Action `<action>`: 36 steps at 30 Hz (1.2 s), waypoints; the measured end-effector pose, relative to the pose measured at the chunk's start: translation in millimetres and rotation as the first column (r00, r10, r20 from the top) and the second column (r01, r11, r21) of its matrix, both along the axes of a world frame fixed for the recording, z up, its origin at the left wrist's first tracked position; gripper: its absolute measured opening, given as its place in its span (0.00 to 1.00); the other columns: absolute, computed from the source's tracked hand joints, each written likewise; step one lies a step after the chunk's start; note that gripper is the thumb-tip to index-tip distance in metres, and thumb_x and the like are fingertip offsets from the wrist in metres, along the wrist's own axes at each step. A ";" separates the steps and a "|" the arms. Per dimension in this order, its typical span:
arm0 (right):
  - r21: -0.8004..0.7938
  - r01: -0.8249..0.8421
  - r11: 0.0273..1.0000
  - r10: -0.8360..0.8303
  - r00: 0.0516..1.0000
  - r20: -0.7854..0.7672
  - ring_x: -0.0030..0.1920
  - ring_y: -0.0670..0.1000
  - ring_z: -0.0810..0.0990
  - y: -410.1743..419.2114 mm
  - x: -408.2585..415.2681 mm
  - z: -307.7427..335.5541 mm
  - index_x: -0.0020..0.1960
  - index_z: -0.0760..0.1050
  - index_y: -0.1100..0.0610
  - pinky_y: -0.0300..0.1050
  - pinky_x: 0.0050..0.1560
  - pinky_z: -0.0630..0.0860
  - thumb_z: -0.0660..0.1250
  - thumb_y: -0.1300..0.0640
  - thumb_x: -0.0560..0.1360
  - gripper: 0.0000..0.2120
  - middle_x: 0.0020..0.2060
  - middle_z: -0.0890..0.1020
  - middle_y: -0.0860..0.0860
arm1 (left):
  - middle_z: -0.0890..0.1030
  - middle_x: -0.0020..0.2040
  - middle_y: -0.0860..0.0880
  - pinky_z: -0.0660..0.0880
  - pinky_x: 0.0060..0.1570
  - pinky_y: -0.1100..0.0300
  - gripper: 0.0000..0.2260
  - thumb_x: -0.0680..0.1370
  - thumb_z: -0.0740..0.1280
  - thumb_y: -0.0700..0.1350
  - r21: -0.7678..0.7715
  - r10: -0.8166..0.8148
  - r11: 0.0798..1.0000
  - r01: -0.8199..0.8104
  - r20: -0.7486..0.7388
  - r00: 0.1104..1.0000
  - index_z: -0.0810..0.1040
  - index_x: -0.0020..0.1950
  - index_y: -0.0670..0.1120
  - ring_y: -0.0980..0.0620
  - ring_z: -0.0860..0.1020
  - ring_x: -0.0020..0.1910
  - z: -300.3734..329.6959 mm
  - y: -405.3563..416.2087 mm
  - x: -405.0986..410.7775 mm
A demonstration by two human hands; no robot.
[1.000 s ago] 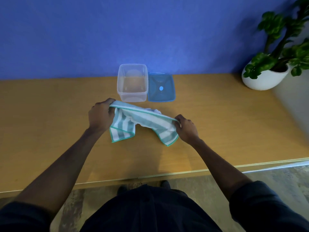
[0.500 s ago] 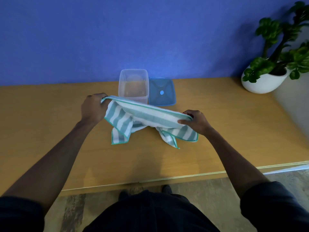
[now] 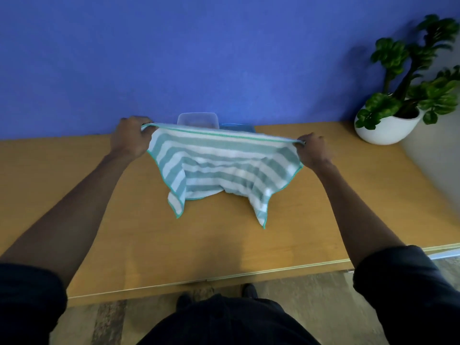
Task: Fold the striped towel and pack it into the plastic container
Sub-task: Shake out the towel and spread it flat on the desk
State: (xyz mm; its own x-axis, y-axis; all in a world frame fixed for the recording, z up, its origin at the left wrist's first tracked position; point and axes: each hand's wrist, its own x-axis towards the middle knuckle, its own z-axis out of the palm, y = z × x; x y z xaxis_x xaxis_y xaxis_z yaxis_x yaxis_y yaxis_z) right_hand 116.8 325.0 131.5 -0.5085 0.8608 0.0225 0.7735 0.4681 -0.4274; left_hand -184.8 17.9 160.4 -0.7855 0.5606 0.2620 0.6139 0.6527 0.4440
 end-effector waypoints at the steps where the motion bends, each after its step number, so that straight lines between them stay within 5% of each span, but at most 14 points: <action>1: 0.011 0.040 0.999 -0.040 0.997 -0.071 0.61 0.67 0.76 1.8 -4.8 7.6 0.61 0.79 0.55 0.56 0.58 0.75 0.64 0.54 0.77 0.14 0.60 0.79 0.64 | 0.83 0.52 0.37 0.76 0.52 0.46 0.11 0.78 0.65 0.49 0.026 0.005 1.000 -0.004 -0.009 1.000 0.82 0.55 0.46 0.36 0.80 0.53 6.0 3.4 -1.8; 8: 0.081 0.132 0.988 -0.083 0.891 -0.447 0.54 0.64 0.81 -0.6 -12.1 51.0 0.61 0.78 0.54 0.58 0.55 0.78 0.56 0.63 0.72 0.21 0.53 0.84 0.59 | 0.83 0.56 0.43 0.74 0.55 0.56 0.15 0.76 0.59 0.43 0.364 0.016 0.931 0.041 -0.153 0.988 0.80 0.58 0.44 0.43 0.80 0.55 36.1 -0.2 6.3; 12: 0.133 0.092 0.987 -0.016 0.872 -0.489 0.50 0.64 0.81 -25.3 7.6 37.0 0.60 0.78 0.55 0.56 0.49 0.78 0.57 0.64 0.69 0.22 0.50 0.84 0.58 | 0.82 0.55 0.41 0.72 0.56 0.60 0.14 0.76 0.60 0.39 0.438 -0.035 0.892 0.112 -0.179 0.983 0.79 0.58 0.41 0.44 0.79 0.55 8.9 -25.0 31.4; 19: 0.102 -0.033 0.994 0.057 0.967 -0.247 0.50 0.65 0.82 -70.3 63.6 -53.8 0.57 0.80 0.57 0.55 0.48 0.78 0.63 0.68 0.70 0.18 0.51 0.84 0.61 | 0.82 0.52 0.41 0.68 0.58 0.62 0.17 0.69 0.61 0.34 0.245 -0.190 0.952 0.183 0.004 0.982 0.80 0.53 0.47 0.43 0.79 0.54 -98.6 -90.4 81.8; 23: 0.041 -0.080 0.996 0.081 0.997 -0.019 0.48 0.66 0.81 -86.3 88.9 -91.4 0.56 0.81 0.57 0.56 0.44 0.79 0.64 0.65 0.71 0.15 0.51 0.80 0.59 | 0.82 0.52 0.42 0.69 0.58 0.63 0.15 0.70 0.60 0.38 0.117 -0.195 0.977 0.177 0.165 0.967 0.82 0.52 0.41 0.42 0.80 0.54 -140.6 -121.8 103.4; 29: -0.111 -0.145 0.983 0.167 0.960 0.223 0.67 0.61 0.71 -100.4 106.6 -126.2 0.57 0.81 0.57 0.58 0.59 0.75 0.64 0.65 0.72 0.16 0.69 0.69 0.56 | 0.81 0.58 0.41 0.72 0.64 0.44 0.13 0.71 0.61 0.31 0.005 -0.219 0.973 0.231 0.341 0.914 0.83 0.48 0.39 0.40 0.75 0.65 -173.8 -140.4 129.7; 36: -0.135 -0.154 0.979 0.182 0.956 0.230 0.66 0.58 0.72 -107.6 117.0 -138.4 0.54 0.81 0.55 0.54 0.61 0.68 0.64 0.66 0.71 0.15 0.65 0.74 0.53 | 0.80 0.63 0.45 0.71 0.66 0.47 0.18 0.69 0.64 0.24 -0.070 -0.199 0.970 0.234 0.325 0.925 0.84 0.47 0.43 0.44 0.72 0.69 -183.5 -149.2 143.2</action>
State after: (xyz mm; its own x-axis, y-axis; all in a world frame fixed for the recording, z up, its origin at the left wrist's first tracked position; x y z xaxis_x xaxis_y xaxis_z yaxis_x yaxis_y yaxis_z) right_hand 233.8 217.4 -6.9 -0.6243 0.7521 -0.2110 0.7740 0.5590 -0.2973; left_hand -41.6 -131.3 -23.2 -0.6742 0.7370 -0.0471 0.5863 0.5729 0.5727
